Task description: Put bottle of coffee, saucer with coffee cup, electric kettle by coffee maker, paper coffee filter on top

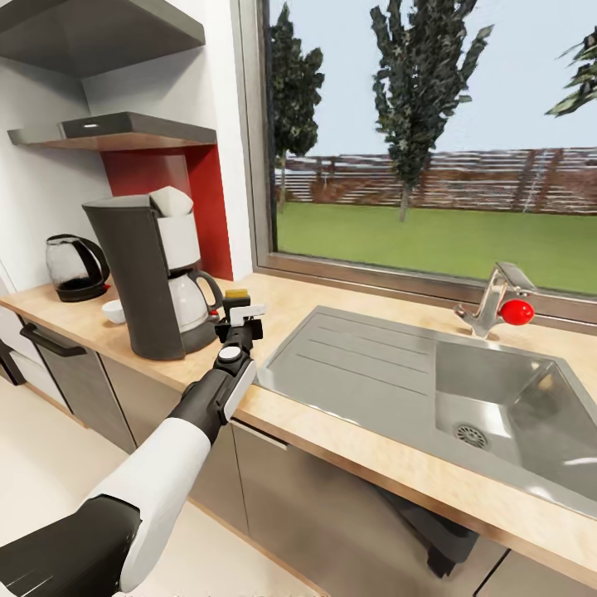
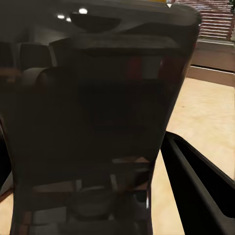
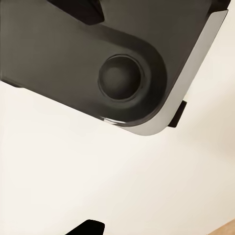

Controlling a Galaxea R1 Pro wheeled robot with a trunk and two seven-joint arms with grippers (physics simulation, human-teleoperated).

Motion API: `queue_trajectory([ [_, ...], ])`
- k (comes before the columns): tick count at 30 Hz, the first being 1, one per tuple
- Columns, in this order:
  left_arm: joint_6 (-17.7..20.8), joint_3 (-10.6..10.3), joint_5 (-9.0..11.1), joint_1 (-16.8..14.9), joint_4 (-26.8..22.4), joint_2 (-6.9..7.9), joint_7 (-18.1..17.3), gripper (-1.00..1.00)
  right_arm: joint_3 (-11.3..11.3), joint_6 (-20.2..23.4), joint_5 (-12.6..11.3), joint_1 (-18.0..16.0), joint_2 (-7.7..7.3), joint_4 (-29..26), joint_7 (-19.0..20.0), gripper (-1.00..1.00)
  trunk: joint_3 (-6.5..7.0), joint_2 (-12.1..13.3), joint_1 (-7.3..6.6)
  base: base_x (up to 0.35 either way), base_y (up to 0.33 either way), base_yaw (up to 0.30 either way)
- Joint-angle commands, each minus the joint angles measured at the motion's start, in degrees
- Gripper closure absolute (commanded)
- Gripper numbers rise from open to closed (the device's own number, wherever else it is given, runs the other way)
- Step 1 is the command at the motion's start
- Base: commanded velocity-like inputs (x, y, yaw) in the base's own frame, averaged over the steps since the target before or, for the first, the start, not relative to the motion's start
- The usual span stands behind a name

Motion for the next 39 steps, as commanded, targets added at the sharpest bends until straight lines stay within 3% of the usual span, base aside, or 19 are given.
queue_trajectory([
  [1,0.3,-0.1,0.4,0.0,-0.1,0.00,0.3,1.00,-0.2,-0.1,0.6,0.0,-0.01,0.0,0.0,-1.00,-0.12,0.0,-0.01,0.000,0.000,0.000],
  [34,0.4,-0.1,0.4,0.0,-0.1,0.00,0.4,1.00,-0.2,-0.1,0.6,0.0,-0.01,0.0,0.0,-1.00,-2.10,0.0,-0.01,0.000,0.000,0.000],
  [39,-0.5,-0.6,-0.4,-1.4,-2.8,0.00,1.0,1.00,0.2,-0.5,1.4,-0.8,-0.19,0.3,0.0,-1.00,-2.10,0.0,-0.01,0.000,0.000,0.000],
])
